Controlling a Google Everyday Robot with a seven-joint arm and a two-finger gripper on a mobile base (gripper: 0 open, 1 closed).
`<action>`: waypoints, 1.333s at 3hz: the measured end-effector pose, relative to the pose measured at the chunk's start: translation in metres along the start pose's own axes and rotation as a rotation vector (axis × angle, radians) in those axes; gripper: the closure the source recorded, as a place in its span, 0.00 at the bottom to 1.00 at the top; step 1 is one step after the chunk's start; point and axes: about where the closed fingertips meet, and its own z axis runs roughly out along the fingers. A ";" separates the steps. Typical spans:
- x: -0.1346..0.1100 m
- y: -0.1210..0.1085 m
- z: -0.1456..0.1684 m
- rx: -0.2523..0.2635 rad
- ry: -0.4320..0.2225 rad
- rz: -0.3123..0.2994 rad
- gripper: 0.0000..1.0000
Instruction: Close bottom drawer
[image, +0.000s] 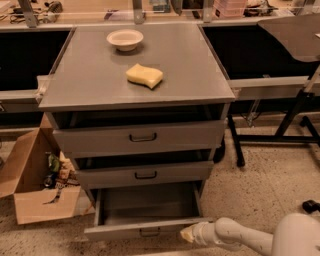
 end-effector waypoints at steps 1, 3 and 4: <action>-0.011 -0.010 -0.001 0.020 -0.025 -0.013 1.00; -0.052 -0.035 -0.005 0.055 -0.106 -0.061 1.00; -0.051 -0.034 -0.005 0.055 -0.106 -0.061 1.00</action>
Offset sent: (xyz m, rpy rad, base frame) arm 0.1623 -0.0324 0.0709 0.0064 -0.3701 -0.0588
